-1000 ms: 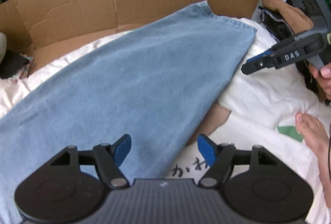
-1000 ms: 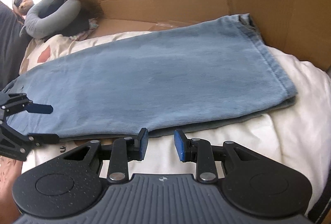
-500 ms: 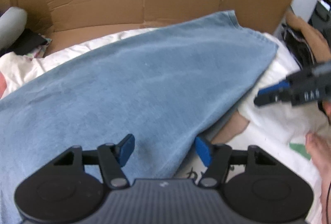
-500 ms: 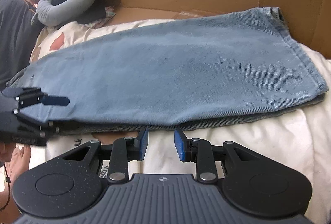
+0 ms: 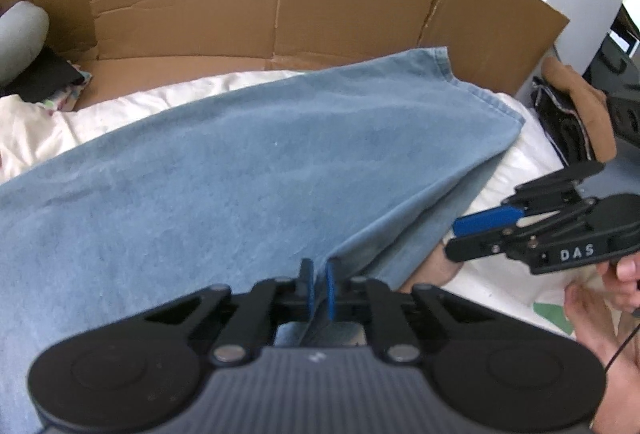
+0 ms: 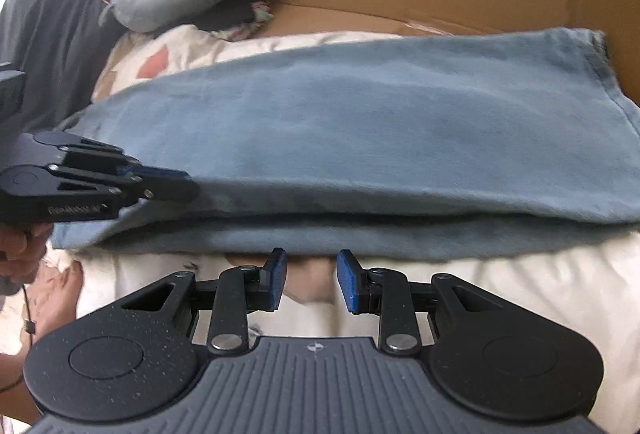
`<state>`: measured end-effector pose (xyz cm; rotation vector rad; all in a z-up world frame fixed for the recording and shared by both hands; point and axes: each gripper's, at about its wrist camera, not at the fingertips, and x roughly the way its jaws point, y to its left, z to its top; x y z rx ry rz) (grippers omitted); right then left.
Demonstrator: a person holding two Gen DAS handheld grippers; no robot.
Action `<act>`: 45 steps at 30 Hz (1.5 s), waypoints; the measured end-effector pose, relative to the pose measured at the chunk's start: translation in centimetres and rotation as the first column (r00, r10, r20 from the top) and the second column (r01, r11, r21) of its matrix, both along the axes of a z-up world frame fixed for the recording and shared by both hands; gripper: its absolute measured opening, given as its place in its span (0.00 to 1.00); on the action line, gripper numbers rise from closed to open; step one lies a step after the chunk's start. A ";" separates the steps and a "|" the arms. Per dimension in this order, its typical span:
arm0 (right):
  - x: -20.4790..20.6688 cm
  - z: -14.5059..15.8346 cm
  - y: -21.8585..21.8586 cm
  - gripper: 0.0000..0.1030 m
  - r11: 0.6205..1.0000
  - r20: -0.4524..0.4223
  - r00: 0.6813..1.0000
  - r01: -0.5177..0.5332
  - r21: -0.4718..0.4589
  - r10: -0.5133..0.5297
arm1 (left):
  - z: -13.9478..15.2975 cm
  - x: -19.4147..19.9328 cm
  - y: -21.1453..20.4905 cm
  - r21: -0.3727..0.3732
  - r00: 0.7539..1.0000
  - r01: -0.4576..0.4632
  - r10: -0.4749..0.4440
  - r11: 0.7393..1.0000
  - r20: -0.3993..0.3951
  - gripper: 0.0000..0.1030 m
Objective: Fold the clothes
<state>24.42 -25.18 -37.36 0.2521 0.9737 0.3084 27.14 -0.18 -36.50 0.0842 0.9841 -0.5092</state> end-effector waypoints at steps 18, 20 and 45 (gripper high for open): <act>1.9 -2.0 2.9 0.34 0.989 0.002 0.998 -0.060 -0.133 0.061 | -1.4 -0.5 -0.3 0.039 0.998 0.038 -0.036 0.999 -0.055 0.18; 1.7 -2.0 2.8 0.33 0.988 -0.001 0.998 -0.062 -0.139 0.063 | -1.9 -1.1 -0.7 0.097 0.996 0.074 -0.069 0.992 -0.051 0.33; 1.0 -1.1 3.0 0.34 0.992 -0.047 0.996 -0.080 -0.099 0.076 | -1.1 -3.1 7.4 0.431 0.991 -0.043 0.095 0.901 -0.099 0.62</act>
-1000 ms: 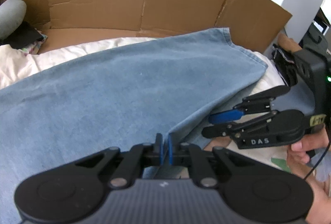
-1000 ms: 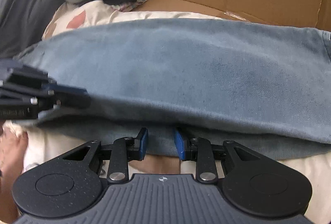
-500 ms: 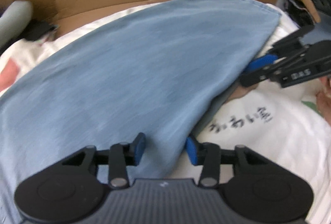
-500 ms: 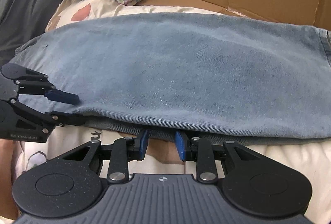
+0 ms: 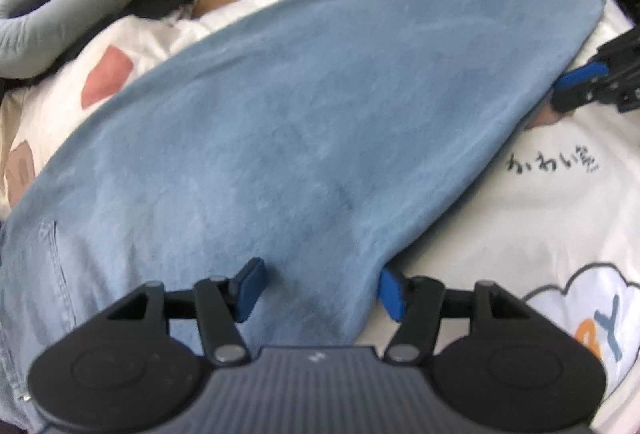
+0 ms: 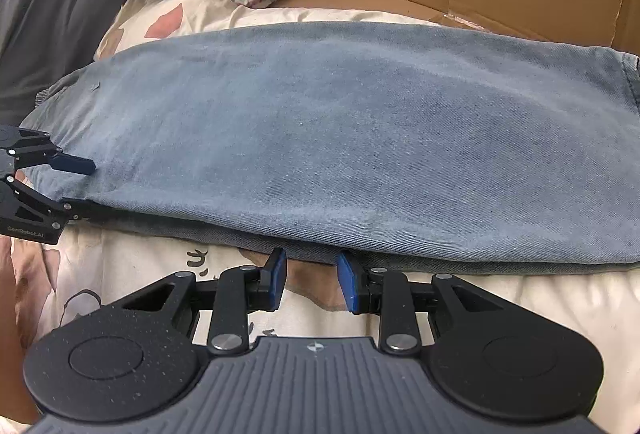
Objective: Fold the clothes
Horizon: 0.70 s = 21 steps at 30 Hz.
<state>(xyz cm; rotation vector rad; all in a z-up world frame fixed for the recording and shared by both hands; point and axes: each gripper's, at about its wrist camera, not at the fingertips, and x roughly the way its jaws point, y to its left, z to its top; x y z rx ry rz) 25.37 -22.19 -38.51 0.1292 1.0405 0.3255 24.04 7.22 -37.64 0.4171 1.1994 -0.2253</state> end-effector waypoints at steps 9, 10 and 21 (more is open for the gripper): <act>-1.9 3.0 -2.5 0.34 0.999 0.030 0.999 0.029 0.027 -0.030 | 3.3 0.7 1.2 -0.012 0.999 -0.023 0.023 1.000 -0.040 0.62; -2.2 3.7 -2.8 0.34 0.999 0.040 0.998 0.037 0.031 -0.038 | 3.9 0.8 1.4 -0.023 0.998 -0.041 0.040 0.999 -0.046 0.62; -3.2 11.3 -5.7 0.35 0.996 0.109 0.993 0.045 0.073 -0.053 | 9.5 0.7 4.7 -0.071 0.956 -0.293 0.290 0.953 -0.049 0.66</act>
